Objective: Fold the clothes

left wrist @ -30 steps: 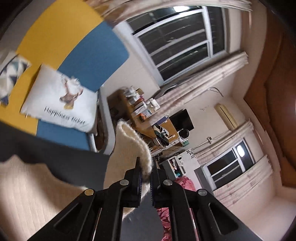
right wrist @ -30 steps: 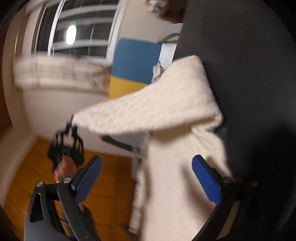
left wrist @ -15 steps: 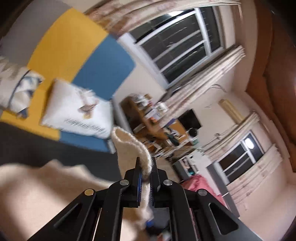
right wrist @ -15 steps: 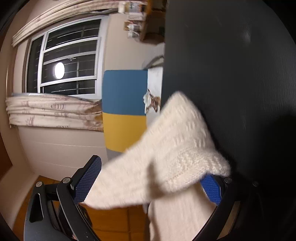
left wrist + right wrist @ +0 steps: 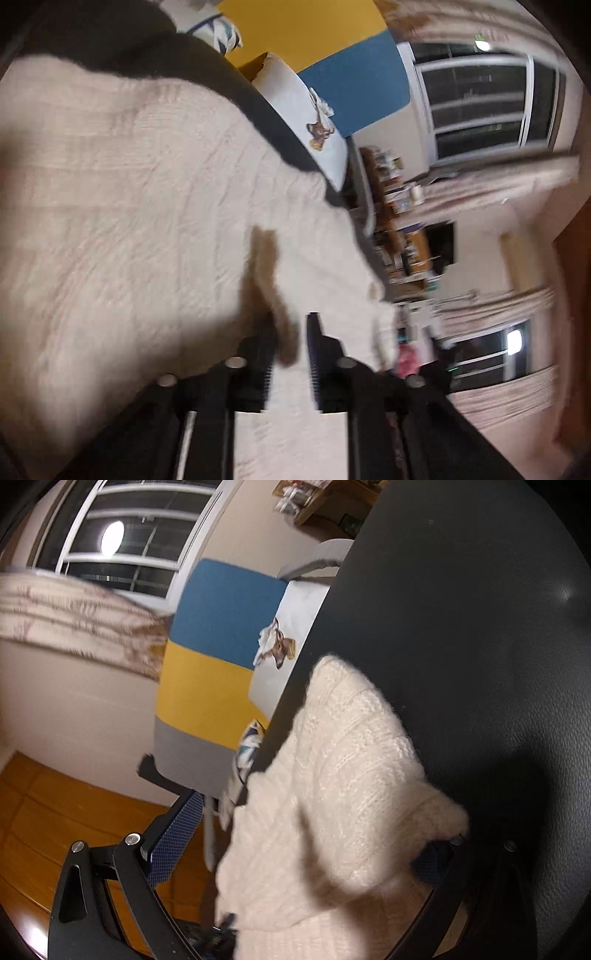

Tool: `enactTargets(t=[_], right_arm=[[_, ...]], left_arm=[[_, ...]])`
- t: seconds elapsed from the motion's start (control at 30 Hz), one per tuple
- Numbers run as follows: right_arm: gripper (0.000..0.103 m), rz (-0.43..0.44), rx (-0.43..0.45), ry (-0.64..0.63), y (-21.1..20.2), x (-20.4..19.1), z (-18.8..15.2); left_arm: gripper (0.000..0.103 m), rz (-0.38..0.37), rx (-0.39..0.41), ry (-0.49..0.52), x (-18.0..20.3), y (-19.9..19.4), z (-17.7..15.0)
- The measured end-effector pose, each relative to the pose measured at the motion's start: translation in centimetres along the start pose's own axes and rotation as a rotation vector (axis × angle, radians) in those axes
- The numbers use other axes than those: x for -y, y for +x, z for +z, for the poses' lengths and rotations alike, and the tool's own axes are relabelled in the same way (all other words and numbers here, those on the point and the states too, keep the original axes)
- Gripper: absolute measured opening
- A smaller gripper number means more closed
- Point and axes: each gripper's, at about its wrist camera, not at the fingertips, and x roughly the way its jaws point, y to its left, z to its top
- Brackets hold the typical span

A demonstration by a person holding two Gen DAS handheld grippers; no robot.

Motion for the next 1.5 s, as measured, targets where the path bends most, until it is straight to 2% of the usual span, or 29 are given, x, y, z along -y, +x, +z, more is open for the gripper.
enactTargets(t=[0.07, 0.17, 0.2, 0.3, 0.37, 0.43, 0.5, 0.6, 0.77, 0.87, 0.9, 0.97, 1.03, 1.13, 1.3, 1.37, 1.5], right_arm=[[0.101, -0.014, -0.014, -0.021, 0.2, -0.3, 0.0], [0.101, -0.032, -0.034, -0.046, 0.5, -0.7, 0.1], [0.101, -0.043, -0.044, -0.057, 0.7, -0.9, 0.2], [0.101, -0.067, -0.058, -0.104, 0.8, -2.0, 0.4], [0.101, -0.048, -0.055, -0.169, 0.7, -3.3, 0.4], [0.101, -0.052, -0.077, -0.189, 1.3, -3.5, 0.0], [0.101, -0.06, -0.102, -0.204, 2.0, -3.6, -0.4], [0.101, -0.069, -0.116, -0.172, 2.7, -2.3, -1.0], [0.101, 0.016, -0.079, -0.094, 1.1, -1.3, -0.4], [0.101, 0.1, -0.07, 0.005, -0.2, -0.1, 0.0], [0.101, 0.123, -0.073, 0.027, -0.7, 0.2, 0.0], [0.101, 0.154, -0.092, 0.047, -2.0, 0.5, -0.3], [0.101, 0.183, -0.085, 0.075, -3.7, 1.3, -0.9], [0.101, 0.228, -0.07, 0.117, -6.3, 2.6, -1.7], [0.101, 0.286, -0.027, 0.188, -7.3, 3.8, -2.8], [0.101, 0.306, -0.031, 0.193, -6.4, 3.3, -2.8], [0.101, 0.248, -0.083, 0.153, -3.3, 2.0, -2.4]], left_arm=[[0.02, -0.018, -0.02, 0.004, 0.2, 0.7, 0.7], [0.018, 0.046, -0.065, 0.038, 0.8, 2.3, 1.4], [0.007, 0.089, -0.041, 0.09, 1.7, 2.3, 1.6], [0.006, 0.091, 0.069, 0.227, 4.7, 0.2, 1.2], [0.006, 0.096, 0.122, 0.282, 5.9, -1.2, 0.8], [0.006, 0.167, 0.14, 0.32, 5.7, -1.7, 0.6], [0.006, 0.265, 0.105, 0.297, 4.0, -1.0, 0.8], [0.008, 0.307, 0.083, 0.266, 1.7, -0.3, 0.2], [0.009, 0.272, 0.079, 0.21, 0.9, -0.4, 0.3], [0.011, 0.302, 0.058, 0.193, 0.6, -0.9, 0.5], [0.015, 0.344, 0.08, 0.201, 1.3, -1.4, 0.4], [0.017, 0.426, 0.137, 0.233, 3.2, -2.4, 0.3], [0.019, 0.381, 0.171, 0.257, 5.0, -3.7, 0.0], [0.02, 0.307, 0.125, 0.318, 8.0, -2.5, -0.7], [0.023, 0.227, -0.038, 0.537, 15.9, 5.7, -1.7], [0.025, 0.185, -0.103, 0.572, 18.2, 8.8, -1.6], [0.032, 0.142, -0.261, 0.656, 23.1, 16.4, -1.7]])
